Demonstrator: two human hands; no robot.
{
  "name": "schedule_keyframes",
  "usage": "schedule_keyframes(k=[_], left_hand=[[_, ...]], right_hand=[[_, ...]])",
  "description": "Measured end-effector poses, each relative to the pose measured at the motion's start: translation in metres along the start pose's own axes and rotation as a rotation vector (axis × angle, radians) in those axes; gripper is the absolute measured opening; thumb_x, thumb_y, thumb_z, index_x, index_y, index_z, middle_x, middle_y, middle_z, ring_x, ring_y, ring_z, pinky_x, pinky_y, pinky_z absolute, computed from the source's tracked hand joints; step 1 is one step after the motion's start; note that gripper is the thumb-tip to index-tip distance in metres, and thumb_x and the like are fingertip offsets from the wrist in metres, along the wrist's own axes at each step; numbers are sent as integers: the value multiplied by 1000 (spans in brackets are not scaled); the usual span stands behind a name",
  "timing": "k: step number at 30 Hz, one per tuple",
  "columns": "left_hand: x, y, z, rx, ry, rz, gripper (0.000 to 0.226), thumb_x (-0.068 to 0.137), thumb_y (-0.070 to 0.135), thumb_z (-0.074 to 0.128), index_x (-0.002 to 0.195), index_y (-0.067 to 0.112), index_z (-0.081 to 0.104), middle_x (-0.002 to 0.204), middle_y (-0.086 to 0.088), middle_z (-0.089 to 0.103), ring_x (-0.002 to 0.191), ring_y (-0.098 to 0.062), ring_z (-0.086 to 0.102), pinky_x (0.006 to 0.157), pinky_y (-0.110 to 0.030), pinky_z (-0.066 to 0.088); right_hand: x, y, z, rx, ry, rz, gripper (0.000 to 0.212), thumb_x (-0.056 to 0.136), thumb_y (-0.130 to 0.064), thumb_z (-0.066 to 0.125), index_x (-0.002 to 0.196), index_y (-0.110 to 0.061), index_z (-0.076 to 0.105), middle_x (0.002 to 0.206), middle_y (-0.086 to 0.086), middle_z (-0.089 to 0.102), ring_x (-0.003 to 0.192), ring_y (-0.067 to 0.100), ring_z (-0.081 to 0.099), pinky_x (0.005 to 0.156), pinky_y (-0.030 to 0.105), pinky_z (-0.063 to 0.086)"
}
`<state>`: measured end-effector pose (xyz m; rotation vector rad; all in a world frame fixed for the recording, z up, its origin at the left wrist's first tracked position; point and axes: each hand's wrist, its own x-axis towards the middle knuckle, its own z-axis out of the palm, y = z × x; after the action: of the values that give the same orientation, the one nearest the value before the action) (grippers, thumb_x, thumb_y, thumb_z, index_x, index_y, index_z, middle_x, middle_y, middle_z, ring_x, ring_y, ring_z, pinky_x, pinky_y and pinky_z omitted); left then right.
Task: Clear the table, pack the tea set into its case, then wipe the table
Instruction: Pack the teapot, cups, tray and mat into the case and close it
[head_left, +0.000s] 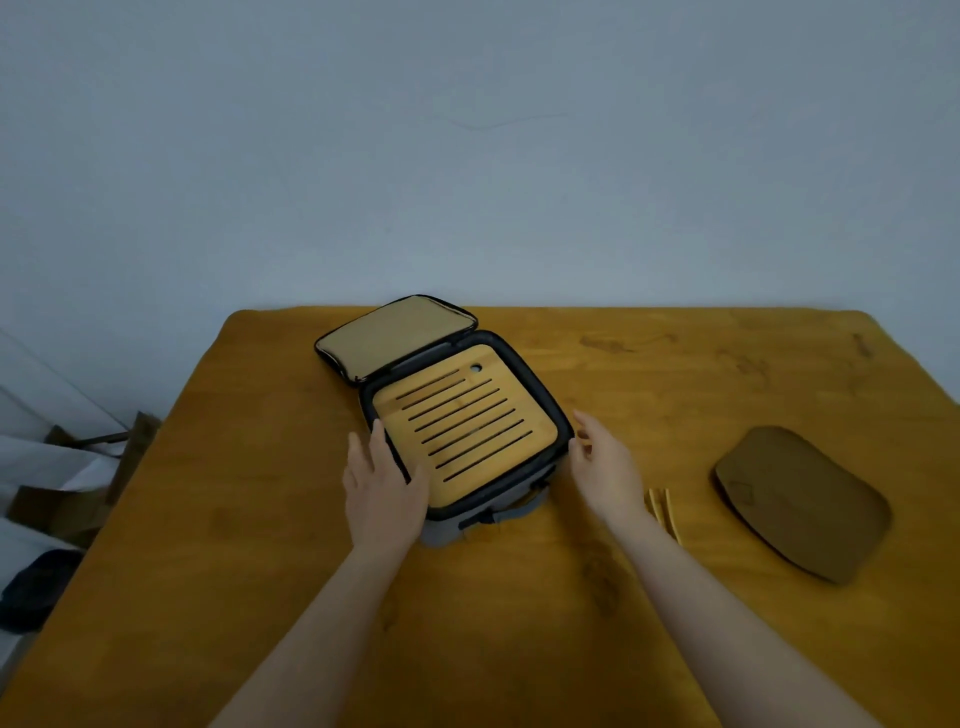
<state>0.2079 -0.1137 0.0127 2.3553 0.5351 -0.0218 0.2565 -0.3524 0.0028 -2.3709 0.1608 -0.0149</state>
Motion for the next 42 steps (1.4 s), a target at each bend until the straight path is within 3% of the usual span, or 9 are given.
schedule_keyframes(k=[3,7,11,17,21,25,32,38,42], left_hand=[[-17,12,7,162,-20,126,74,96,37,49,154,23,6,161,-10,-8,147,-30,-1,117,-45,12],[-38,31,19,184,-71,206,67,98,37,45,154,26,10,161,-6,-9,148,-26,-8,118,-43,2],[-55,44,35,226,-65,302,66,96,37,47,152,27,15,162,-5,-7,148,-25,-10,118,-45,0],[-74,49,55,373,-140,506,75,90,42,57,152,28,16,161,-5,-10,148,-27,-13,118,-45,-6],[-90,40,61,400,-161,557,75,90,38,57,152,29,16,161,-5,-8,148,-27,-12,117,-45,-8],[-100,31,63,396,-181,513,74,90,30,58,151,30,18,162,-4,-4,148,-27,-11,118,-45,-5],[-92,17,46,431,-141,464,74,91,29,57,153,28,16,161,-6,-2,148,-28,-9,118,-44,-5],[-51,21,19,541,-23,571,69,93,34,52,152,27,17,160,-7,11,148,-28,2,119,-45,-1],[-16,26,18,520,-121,488,61,99,46,36,153,29,12,161,-6,9,147,-27,8,120,-44,6]], right_hand=[[-10,8,-6,35,-11,33,48,99,-16,50,146,-21,41,142,2,52,126,19,51,103,42,46],[-27,19,-14,33,-20,46,49,99,-13,50,147,-20,41,142,3,51,128,19,50,105,40,44],[-46,37,-25,-10,-22,72,49,98,-12,51,145,-18,42,141,5,52,128,22,49,105,37,43],[-69,67,-43,-204,67,281,39,95,-20,57,133,-13,53,125,10,58,114,27,56,87,35,47],[-83,83,-50,-313,-30,485,33,93,-32,61,118,-12,54,118,12,59,108,33,60,80,38,50],[-94,95,-50,-374,-126,555,23,95,-27,57,110,-9,60,112,11,63,104,33,62,72,33,46],[-93,88,-49,-353,-65,514,24,99,-25,48,103,-6,63,102,12,66,95,34,63,68,34,47],[-65,19,-60,-178,91,235,20,99,-33,52,93,-14,55,83,4,63,67,21,57,48,27,34],[-26,-34,-43,-221,21,26,18,100,-28,52,102,-11,59,89,3,61,77,22,58,60,29,41]])
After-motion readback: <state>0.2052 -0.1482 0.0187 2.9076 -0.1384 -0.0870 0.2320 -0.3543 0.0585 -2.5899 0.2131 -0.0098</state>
